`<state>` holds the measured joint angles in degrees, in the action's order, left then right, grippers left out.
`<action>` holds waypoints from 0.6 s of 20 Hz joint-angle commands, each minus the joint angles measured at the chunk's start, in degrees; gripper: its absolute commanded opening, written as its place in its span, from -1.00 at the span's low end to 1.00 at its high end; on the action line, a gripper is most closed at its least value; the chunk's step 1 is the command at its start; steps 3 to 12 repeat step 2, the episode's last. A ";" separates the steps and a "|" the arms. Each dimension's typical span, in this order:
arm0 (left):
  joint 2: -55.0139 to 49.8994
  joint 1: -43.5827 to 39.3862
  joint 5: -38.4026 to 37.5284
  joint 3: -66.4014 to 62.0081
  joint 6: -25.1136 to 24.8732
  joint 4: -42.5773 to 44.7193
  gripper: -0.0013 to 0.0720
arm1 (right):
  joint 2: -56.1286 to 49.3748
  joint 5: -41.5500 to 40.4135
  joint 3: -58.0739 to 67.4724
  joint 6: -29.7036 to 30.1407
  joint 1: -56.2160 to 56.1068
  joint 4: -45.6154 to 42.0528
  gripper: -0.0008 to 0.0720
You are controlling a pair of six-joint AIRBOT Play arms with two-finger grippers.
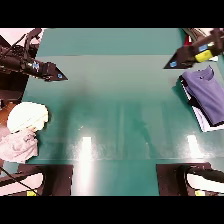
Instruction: Fold the shirts.
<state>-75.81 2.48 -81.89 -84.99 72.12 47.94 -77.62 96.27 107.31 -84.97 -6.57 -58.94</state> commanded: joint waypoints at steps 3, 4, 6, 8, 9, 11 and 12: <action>0.04 0.00 0.46 0.00 0.00 -0.02 -0.90 | 0.28 -3.17 0.02 0.68 -5.92 0.35 -0.93; 0.04 0.00 0.46 0.00 0.00 -0.02 -0.90 | 0.28 -3.17 0.02 0.68 -5.92 0.35 -0.93; 0.04 0.00 0.46 0.00 0.00 -0.02 -0.90 | 0.28 -3.17 0.02 0.68 -5.92 0.35 -0.93; 0.04 0.00 0.46 0.00 0.00 -0.02 -0.90 | 0.28 -3.17 0.02 0.68 -5.92 0.35 -0.93; 0.04 0.00 0.46 0.00 0.00 -0.02 -0.90 | 0.28 -3.17 0.02 0.68 -5.92 0.35 -0.93; 0.04 0.00 0.46 0.00 0.00 -0.02 -0.90 | 0.28 -3.17 0.02 0.68 -5.92 0.35 -0.93; 0.04 0.00 0.46 0.00 0.00 -0.02 -0.90 | 0.28 -3.17 0.02 0.68 -5.92 0.35 -0.93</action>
